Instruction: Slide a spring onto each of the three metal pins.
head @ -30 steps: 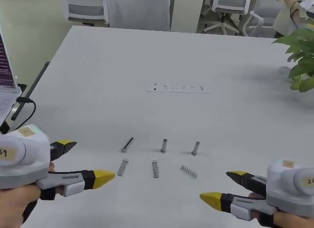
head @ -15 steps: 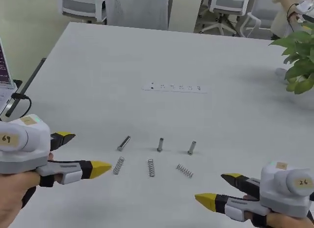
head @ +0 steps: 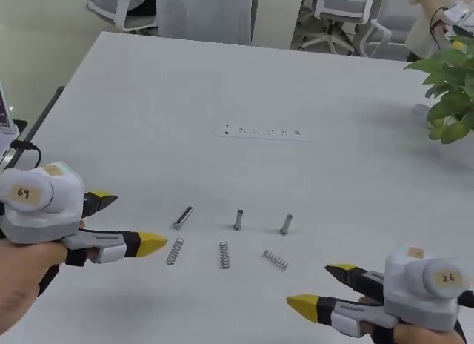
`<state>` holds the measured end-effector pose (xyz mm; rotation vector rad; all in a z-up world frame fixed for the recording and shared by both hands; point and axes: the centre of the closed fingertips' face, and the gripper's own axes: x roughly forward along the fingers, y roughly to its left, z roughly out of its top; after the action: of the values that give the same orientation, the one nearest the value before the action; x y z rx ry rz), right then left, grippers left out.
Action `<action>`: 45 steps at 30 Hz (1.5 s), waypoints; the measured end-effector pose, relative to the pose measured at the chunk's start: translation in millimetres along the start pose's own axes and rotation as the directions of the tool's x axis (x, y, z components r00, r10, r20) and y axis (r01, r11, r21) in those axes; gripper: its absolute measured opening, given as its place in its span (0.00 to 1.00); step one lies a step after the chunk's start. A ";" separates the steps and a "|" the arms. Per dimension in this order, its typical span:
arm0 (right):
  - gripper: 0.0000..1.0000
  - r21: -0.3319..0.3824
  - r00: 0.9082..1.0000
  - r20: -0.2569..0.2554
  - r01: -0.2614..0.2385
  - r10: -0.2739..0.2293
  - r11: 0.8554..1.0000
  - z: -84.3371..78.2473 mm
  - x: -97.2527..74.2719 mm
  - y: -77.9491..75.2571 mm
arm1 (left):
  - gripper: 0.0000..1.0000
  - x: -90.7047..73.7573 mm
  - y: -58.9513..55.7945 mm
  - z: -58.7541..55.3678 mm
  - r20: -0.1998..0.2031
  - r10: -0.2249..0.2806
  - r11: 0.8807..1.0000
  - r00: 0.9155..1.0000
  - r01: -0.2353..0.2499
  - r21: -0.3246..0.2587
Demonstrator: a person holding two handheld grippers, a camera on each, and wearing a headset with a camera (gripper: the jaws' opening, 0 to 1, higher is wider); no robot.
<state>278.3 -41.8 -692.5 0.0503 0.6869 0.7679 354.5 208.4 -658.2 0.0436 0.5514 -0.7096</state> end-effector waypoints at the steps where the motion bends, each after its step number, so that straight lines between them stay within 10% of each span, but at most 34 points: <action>1: 0.65 0.000 1.000 0.000 0.000 0.000 1.000 0.2 0.1 -0.2 | 0.75 1.4 0.5 0.4 -0.001 -0.001 1.000 1.000 0.001 0.001; 45: 0.65 0.013 1.000 -0.016 -0.002 0.002 1.000 -4.6 8.7 -11.4 | 0.61 88.2 44.0 5.3 -0.078 0.000 0.999 0.997 -0.004 -0.052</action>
<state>287.2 -45.4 -704.1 0.0565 0.7074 0.7663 439.6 187.4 -703.7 0.0228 0.6440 -0.6933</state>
